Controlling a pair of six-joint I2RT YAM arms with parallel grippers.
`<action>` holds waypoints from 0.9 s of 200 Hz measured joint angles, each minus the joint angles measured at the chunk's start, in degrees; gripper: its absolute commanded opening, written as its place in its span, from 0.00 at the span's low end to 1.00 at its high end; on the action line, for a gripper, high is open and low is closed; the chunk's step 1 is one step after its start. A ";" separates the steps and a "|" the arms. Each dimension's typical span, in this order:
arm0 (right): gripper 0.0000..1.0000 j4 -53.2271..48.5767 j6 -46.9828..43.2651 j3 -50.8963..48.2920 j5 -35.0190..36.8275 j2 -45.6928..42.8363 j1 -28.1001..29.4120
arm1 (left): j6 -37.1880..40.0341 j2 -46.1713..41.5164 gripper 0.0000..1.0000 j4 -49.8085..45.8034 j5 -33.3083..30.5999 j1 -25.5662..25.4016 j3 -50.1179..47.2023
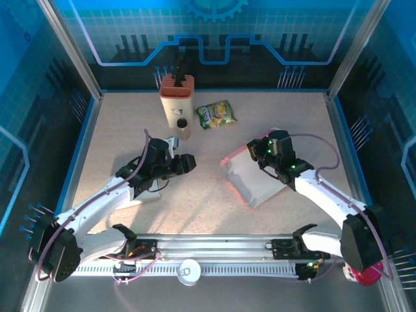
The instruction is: Fold the paper box
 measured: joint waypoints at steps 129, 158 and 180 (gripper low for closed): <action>0.00 18.36 0.02 -4.76 -7.04 5.49 -0.44 | 11.32 9.22 0.56 4.09 -12.11 -12.90 2.47; 0.00 19.19 0.68 -4.76 -7.54 6.54 -0.61 | 12.15 10.21 0.58 3.91 -14.58 -13.84 3.69; 0.00 19.63 1.07 -4.76 -7.96 6.88 -0.81 | 12.31 9.53 0.59 3.91 -15.69 -13.99 3.67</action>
